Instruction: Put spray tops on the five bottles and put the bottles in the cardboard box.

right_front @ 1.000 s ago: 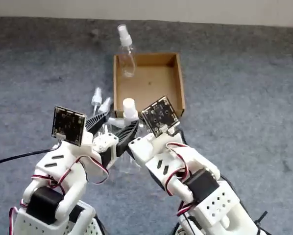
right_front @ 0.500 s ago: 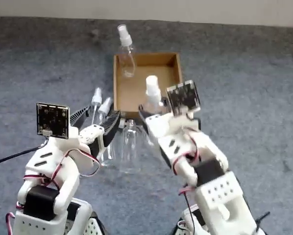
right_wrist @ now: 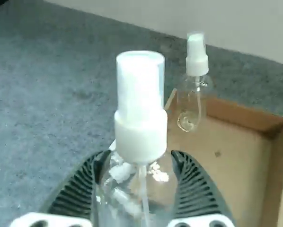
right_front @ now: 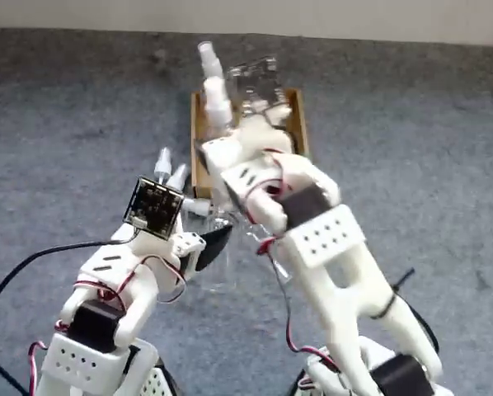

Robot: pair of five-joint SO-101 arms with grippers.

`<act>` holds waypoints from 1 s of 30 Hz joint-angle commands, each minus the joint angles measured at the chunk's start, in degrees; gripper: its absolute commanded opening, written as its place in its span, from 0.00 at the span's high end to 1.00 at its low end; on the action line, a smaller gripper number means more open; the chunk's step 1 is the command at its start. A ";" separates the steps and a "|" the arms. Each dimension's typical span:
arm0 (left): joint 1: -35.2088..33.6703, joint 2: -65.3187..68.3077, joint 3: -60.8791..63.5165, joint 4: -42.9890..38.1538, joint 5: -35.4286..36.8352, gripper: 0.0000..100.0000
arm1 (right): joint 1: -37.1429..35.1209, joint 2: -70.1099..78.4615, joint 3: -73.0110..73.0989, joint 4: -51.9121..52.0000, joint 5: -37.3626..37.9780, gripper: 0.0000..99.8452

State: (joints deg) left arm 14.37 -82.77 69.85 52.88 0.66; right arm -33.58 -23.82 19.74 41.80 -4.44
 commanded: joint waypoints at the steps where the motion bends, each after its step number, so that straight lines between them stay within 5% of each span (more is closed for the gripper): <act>1: -1.27 -0.40 -0.75 -1.41 -0.26 0.70 | -1.80 1.19 -4.97 0.40 -1.23 1.00; 10: -4.44 0.13 4.62 -12.13 -0.53 0.70 | -1.98 -0.57 -8.57 11.38 -1.58 1.00; 22: -4.44 -0.31 5.05 -12.04 -0.53 0.70 | -1.27 -6.81 -9.80 13.67 -1.23 1.00; 30: -7.25 -0.40 5.67 -12.04 -0.44 0.70 | 12.88 5.93 -17.98 3.47 -0.35 1.00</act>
State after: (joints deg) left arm 9.80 -82.77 75.56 41.80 0.66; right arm -25.93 -21.63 9.27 49.98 -5.58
